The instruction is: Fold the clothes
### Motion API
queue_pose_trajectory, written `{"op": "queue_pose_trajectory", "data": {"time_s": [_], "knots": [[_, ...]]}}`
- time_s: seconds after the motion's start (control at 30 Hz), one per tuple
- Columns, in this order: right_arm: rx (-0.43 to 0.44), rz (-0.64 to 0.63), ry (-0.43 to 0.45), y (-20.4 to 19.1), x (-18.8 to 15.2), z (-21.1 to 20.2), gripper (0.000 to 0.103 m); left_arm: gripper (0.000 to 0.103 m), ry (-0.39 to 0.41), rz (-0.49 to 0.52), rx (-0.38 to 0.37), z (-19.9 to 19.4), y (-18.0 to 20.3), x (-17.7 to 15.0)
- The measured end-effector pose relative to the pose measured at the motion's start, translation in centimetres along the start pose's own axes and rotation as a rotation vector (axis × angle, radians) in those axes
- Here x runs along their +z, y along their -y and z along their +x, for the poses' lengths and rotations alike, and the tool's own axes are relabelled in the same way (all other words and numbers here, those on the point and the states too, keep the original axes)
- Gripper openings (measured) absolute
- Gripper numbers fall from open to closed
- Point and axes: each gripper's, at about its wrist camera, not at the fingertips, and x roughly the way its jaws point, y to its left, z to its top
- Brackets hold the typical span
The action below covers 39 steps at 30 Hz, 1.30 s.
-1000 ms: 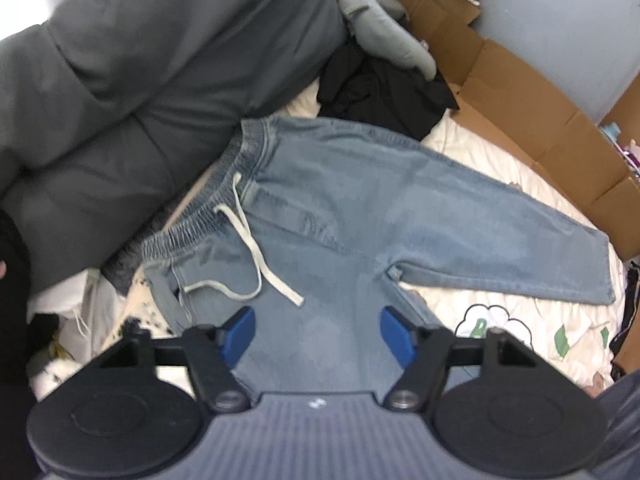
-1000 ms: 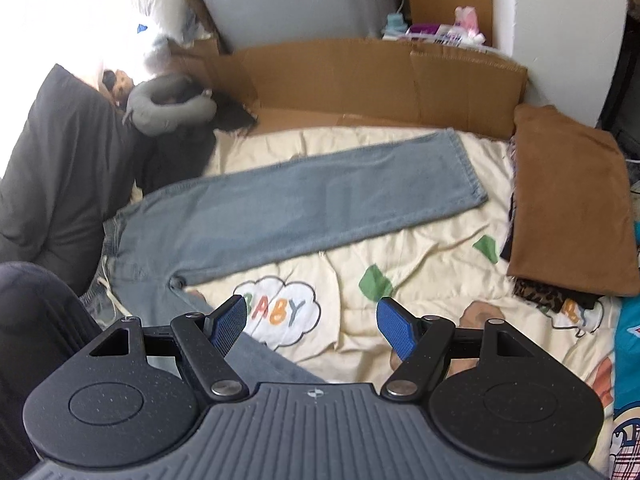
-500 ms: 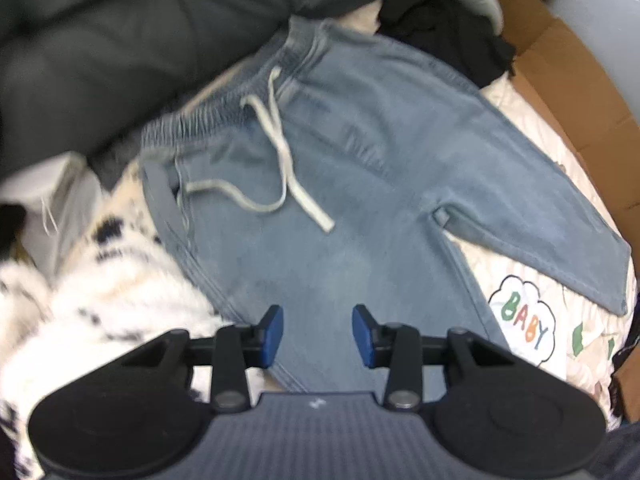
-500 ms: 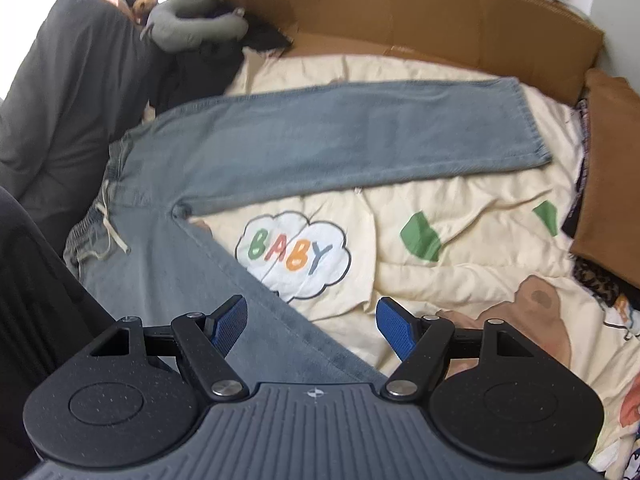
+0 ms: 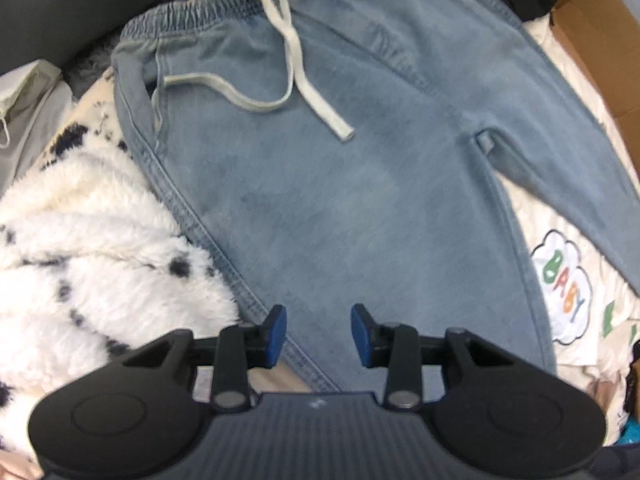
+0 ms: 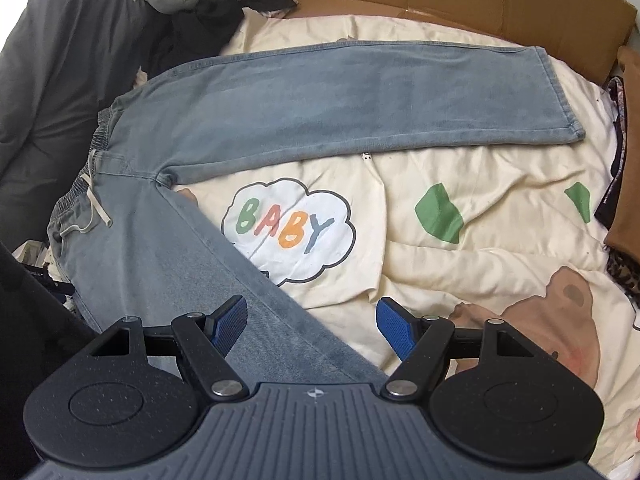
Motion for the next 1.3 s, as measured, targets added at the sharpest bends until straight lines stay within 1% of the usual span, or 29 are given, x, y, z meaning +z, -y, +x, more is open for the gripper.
{"op": "queue_pose_trajectory", "data": {"time_s": [0.07,0.17,0.33,0.43,0.5,0.63,0.7,0.77,0.83,0.87,0.9,0.93,1.0,1.07,1.1,1.23,1.3], "knots": [[0.0,-0.011,-0.007,-0.1,0.0,0.4,0.077,0.047,-0.002,0.023,0.033,0.7,0.3,-0.3],[-0.006,-0.035,-0.023,-0.1,-0.2,1.0,0.077,0.047,-0.031,0.014,0.033,2.1,0.2,-0.6],[-0.013,-0.023,-0.035,0.3,-0.7,1.4,0.077,0.048,-0.057,0.02,0.089,4.4,-0.1,-1.1],[-0.015,-0.023,-0.041,0.3,-0.8,1.5,0.077,0.055,-0.057,0.042,0.113,5.1,0.0,-1.3],[-0.015,-0.027,-0.046,0.2,-0.8,1.7,0.077,0.062,-0.06,0.057,0.124,5.5,0.2,-1.3],[-0.017,-0.03,-0.05,0.2,-0.8,1.9,0.077,0.067,-0.068,0.078,0.138,6.6,0.2,-1.6],[-0.016,-0.027,-0.048,0.2,-0.8,1.8,0.077,0.069,-0.051,0.071,0.136,7.0,-0.2,-1.7],[-0.016,-0.023,-0.049,0.3,-0.9,1.8,0.077,0.069,-0.011,0.041,0.111,7.0,-0.9,-1.7],[-0.019,-0.025,-0.055,0.3,-1.0,1.8,0.077,0.067,0.025,0.011,0.079,6.5,-1.5,-1.6],[-0.02,-0.026,-0.056,0.3,-1.1,1.8,0.077,0.061,0.042,-0.003,0.063,6.2,-1.8,-1.6],[-0.02,-0.027,-0.057,0.4,-1.2,1.8,0.077,0.052,0.058,-0.02,0.045,5.8,-2.1,-1.6],[-0.018,-0.024,-0.057,0.4,-1.2,1.8,0.077,0.048,0.075,-0.039,0.027,5.3,-2.5,-1.6],[-0.01,-0.021,-0.06,0.3,-1.2,1.9,0.077,0.028,0.104,-0.09,-0.027,4.4,-3.6,-1.6],[0.0,-0.024,-0.067,0.1,-1.3,2.1,0.077,0.021,0.129,-0.134,-0.092,3.5,-4.5,-1.5],[0.006,-0.029,-0.071,-0.1,-1.3,2.2,0.077,0.018,0.137,-0.138,-0.107,3.2,-4.8,-1.5],[0.033,-0.062,-0.084,-1.2,-1.6,2.5,0.076,0.017,0.135,-0.127,-0.112,3.0,-5.0,-1.4],[0.048,-0.084,-0.093,-1.8,-1.8,2.8,0.076,0.019,0.128,-0.125,-0.106,3.3,-5.0,-1.4]]}}
